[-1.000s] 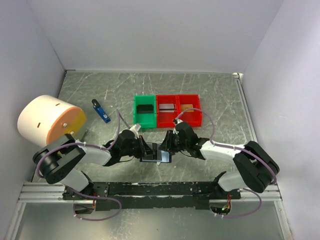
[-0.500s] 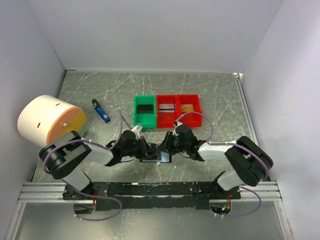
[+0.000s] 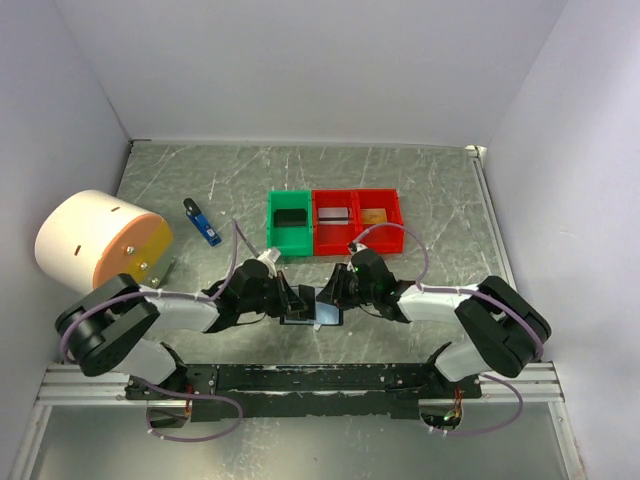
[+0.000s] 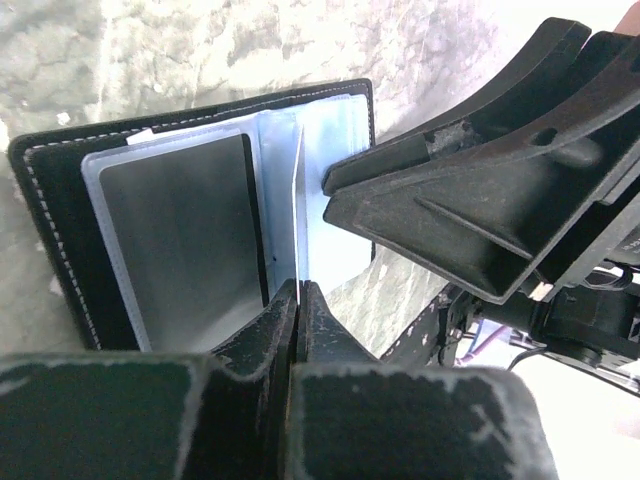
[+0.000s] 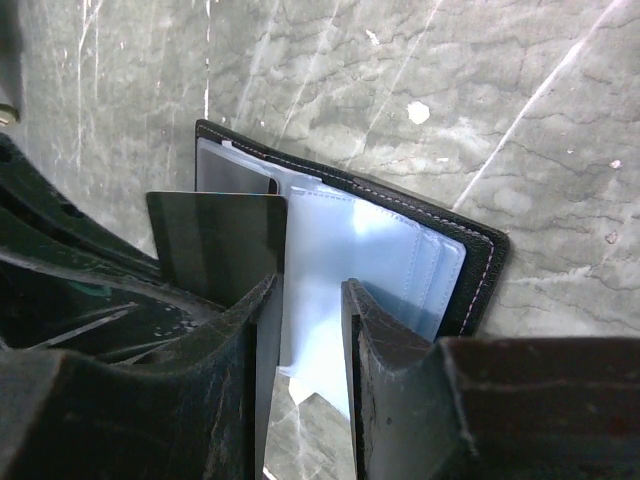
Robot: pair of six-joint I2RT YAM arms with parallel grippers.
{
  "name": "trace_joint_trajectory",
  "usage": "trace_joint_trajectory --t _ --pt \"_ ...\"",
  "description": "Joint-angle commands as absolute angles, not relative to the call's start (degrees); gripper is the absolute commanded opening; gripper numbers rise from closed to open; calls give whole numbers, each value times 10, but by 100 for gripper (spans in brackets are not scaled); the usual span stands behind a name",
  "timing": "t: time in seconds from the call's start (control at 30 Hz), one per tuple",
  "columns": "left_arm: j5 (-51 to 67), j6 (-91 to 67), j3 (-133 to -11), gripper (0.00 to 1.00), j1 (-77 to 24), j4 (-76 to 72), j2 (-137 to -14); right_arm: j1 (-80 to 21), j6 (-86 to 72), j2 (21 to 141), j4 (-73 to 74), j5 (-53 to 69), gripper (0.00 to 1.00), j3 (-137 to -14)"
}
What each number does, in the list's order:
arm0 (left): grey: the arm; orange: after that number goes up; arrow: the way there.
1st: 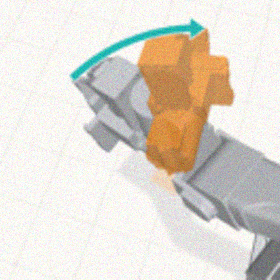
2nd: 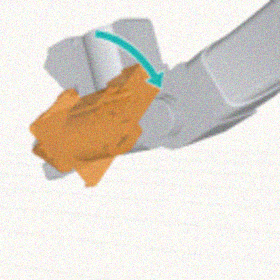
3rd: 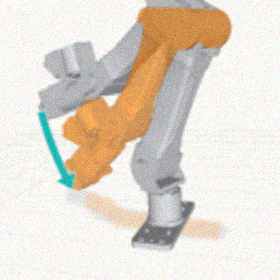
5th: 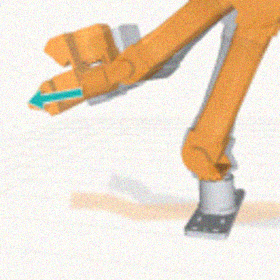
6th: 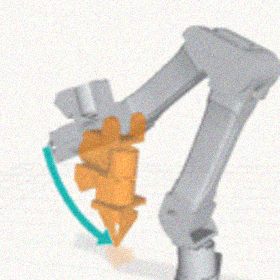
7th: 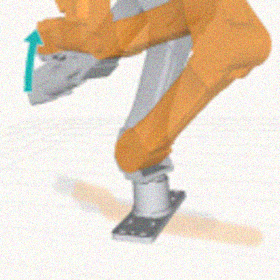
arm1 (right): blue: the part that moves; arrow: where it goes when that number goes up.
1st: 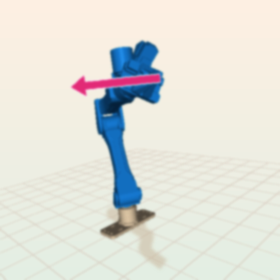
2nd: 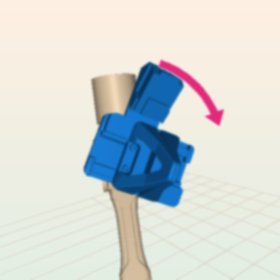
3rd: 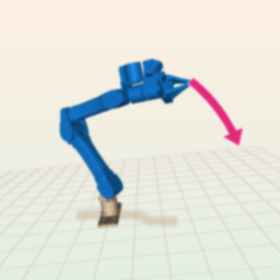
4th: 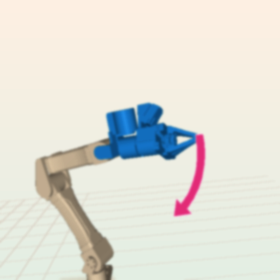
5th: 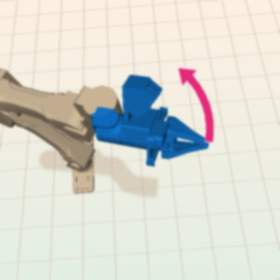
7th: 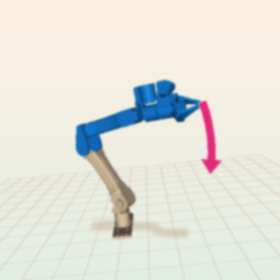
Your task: Take the credit cards out of the card holder
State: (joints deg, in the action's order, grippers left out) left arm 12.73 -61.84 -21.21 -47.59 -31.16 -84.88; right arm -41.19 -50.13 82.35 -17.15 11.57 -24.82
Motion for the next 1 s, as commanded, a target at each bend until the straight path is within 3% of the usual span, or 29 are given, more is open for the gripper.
trace_joint_trajectory --t 0.0,0.4,0.8,0.97 --pt "59 -576 -242 7 -474 -175 -791 -404 -473 823 -84 69 32 -242" --pt "-54 -544 -272 7 -475 23 -627 -398 -443 760 -55 115 33 -308" --pt "-100 -540 -273 7 -473 90 -537 -420 -465 901 -171 217 33 -340" --pt "-98 -536 -280 7 -473 105 -532 -420 -461 887 -100 126 34 -335"
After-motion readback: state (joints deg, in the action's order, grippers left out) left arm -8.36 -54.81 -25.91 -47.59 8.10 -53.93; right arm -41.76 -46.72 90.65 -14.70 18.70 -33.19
